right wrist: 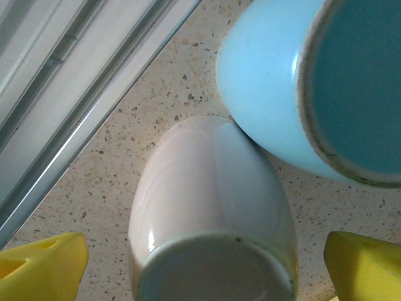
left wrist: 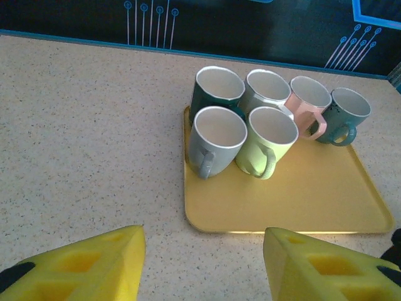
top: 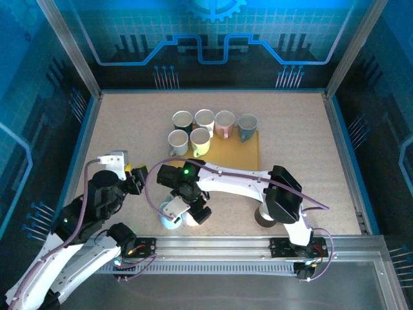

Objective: Turn the mug right side up

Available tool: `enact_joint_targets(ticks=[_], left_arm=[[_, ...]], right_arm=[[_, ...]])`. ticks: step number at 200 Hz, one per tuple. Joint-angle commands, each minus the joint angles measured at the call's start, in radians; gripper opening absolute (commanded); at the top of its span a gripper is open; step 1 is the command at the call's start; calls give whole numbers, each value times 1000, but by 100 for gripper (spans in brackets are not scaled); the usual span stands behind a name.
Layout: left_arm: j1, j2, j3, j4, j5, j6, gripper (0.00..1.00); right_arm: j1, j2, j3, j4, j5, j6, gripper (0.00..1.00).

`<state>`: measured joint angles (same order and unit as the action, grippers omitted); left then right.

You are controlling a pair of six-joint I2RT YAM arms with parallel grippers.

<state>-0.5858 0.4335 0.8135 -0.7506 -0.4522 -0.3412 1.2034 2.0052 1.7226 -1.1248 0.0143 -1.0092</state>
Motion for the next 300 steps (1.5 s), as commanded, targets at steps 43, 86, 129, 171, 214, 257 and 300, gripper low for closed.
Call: enact_joint_targets(ticks=[43,86,129,171,214,257,300], left_arm=[[9,-7,-14,46,-6,6,54],[11,-5,-17,53,-6,10,54],[17,3,-24,61,-2,12,54],[18,18,-23,70,11,10,55],[18,59,12,59,80,13,58],[18,132,93,48,160,22,59],[18,188,172,40,200,37,60]], right_arm=[[12,25,-80,92,13,17,91],[9,25,-126,146,25,17,83],[8,10,-137,135,39,26,60],[-17,-79,-130,129,4,81,37],[-44,-230,-153,150,-70,202,28],[-167,-417,-215,272,-250,474,27],[-382,-660,-480,815,-564,1069,21]])
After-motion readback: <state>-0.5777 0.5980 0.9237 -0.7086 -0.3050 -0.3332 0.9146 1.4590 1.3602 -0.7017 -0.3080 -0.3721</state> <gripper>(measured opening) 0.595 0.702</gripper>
